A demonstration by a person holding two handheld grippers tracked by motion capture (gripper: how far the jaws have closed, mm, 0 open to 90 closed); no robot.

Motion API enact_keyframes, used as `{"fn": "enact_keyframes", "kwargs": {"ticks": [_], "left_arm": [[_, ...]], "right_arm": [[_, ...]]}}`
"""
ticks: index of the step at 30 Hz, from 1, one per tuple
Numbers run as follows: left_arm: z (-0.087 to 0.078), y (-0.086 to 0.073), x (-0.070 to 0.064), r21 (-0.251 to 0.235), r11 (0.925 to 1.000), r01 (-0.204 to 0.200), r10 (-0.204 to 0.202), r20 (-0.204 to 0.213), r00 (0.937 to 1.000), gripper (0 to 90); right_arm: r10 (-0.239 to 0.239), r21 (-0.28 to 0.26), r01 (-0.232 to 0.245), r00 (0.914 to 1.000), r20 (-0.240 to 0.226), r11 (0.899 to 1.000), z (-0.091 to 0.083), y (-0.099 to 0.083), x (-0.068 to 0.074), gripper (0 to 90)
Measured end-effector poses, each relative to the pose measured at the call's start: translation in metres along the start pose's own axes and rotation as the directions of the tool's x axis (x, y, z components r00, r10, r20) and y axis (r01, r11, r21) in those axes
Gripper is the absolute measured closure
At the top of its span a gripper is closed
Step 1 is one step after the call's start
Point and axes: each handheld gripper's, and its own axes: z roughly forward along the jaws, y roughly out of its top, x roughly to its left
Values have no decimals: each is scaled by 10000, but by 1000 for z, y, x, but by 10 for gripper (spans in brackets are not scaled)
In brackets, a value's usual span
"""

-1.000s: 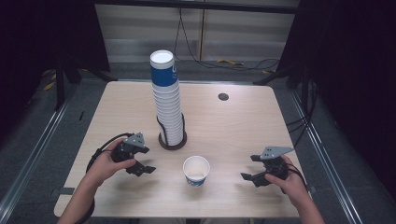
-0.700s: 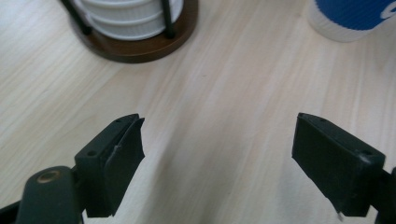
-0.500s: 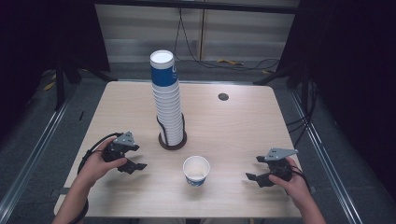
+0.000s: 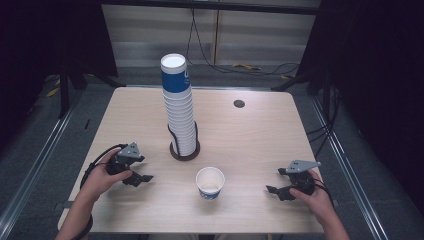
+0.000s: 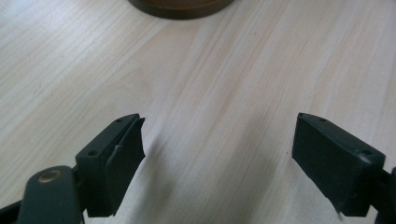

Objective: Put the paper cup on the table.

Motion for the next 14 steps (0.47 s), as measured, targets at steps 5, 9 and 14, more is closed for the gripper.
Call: {"fn": "enact_keyframes", "kwargs": {"ticks": [5, 9, 14], "left_arm": [[2, -4, 1, -4, 10000, -46, 46, 62, 10000, 165], [4, -7, 1, 47, 10000, -50, 49, 77, 10000, 165], [4, -10, 1, -56, 9999, -93, 93, 65, 9999, 162]], "right_arm": [[-169, 24, 169, 9999, -17, 9999, 2, 0, 1, 152], [-220, -4, 220, 9997, 81, 9998, 3, 0, 1, 135], [-43, -134, 44, 10000, 90, 9999, 3, -3, 0, 132]]}}
